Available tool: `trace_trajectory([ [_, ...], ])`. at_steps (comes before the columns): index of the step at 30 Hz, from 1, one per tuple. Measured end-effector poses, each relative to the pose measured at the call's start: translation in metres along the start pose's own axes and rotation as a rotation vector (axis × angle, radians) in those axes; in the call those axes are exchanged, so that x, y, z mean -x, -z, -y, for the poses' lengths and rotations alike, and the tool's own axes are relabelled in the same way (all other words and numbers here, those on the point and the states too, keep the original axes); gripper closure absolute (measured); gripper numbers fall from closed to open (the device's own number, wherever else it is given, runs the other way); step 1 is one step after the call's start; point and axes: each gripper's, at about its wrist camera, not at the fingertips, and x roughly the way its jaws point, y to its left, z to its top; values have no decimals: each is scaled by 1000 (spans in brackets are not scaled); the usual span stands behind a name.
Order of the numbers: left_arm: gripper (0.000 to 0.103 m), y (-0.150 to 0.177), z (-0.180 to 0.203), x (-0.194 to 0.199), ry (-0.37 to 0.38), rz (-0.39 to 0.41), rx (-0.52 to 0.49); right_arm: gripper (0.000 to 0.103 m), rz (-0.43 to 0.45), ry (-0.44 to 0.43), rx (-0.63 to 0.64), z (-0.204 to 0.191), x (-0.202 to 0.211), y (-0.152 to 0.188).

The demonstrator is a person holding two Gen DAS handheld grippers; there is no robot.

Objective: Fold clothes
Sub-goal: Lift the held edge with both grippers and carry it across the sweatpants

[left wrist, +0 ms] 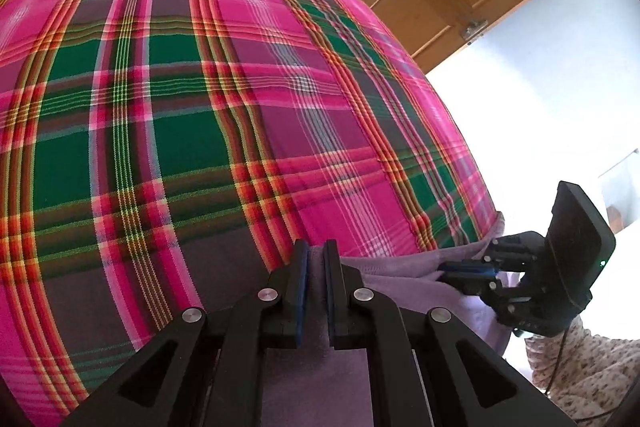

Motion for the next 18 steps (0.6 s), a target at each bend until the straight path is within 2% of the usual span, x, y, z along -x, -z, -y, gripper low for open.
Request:
trace_trajectory([
  [4,95,-3,-2,0,-4,12,10,100,51,11,-46,10,7,-3],
  [13,95,-4,-5,0,-1,26,38,98,21,13,-100,15,-3,-4],
  [15,94,-3,-3,4,-9,40,41,93,22,30,-114,15,1,-4],
  [16,89,-3,-2,10,-16,61,45,85,38,57,-118,15,6,-4],
  [18,84,-1,-2,27,-31,109,59,84,76,96,-130,17,18,-3],
])
